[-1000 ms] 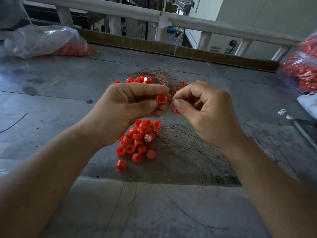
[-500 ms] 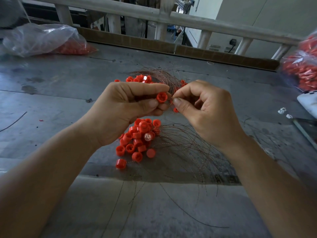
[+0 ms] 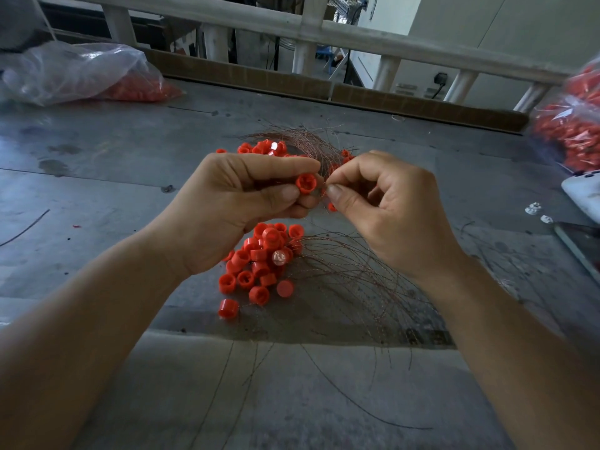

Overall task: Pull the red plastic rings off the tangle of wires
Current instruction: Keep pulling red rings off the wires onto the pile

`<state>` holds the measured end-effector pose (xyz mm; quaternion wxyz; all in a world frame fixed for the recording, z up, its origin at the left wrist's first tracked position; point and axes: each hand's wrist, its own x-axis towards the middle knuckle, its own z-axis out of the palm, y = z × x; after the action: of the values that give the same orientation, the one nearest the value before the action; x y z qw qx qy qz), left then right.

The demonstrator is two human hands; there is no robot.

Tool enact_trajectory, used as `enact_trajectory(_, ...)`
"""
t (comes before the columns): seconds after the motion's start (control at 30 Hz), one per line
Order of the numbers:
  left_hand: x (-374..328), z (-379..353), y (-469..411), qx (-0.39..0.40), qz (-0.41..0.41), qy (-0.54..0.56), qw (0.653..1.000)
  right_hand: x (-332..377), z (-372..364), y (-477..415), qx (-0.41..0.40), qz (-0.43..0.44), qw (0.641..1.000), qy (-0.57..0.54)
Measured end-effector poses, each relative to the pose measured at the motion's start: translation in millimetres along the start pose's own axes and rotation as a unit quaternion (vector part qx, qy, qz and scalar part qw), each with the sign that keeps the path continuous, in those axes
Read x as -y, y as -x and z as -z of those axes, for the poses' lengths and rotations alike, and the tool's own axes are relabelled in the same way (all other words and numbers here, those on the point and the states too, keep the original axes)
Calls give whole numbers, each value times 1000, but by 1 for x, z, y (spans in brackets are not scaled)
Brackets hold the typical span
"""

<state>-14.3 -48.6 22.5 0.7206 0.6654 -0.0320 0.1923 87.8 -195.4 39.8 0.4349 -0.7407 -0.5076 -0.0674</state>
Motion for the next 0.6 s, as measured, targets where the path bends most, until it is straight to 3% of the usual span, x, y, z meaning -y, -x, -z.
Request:
enact_trajectory(0.13, 0, 0, 0, -2, 1, 17, 1000, 1, 0, -1, 8, 1, 1000, -9)
enact_trajectory(0.23, -1, -1, -1, -4, 1, 52, 999, 2, 1, -2, 34, -42, 995, -87)
enact_trajectory(0.4, 1, -4, -1, 16, 22, 107, 994, 1, 2, -4, 96, -149, 959, -219)
enact_trajectory(0.6, 4, -2, -1, 21, 50, 122, 991, -2, -2, -2, 137, -176, 942, -252)
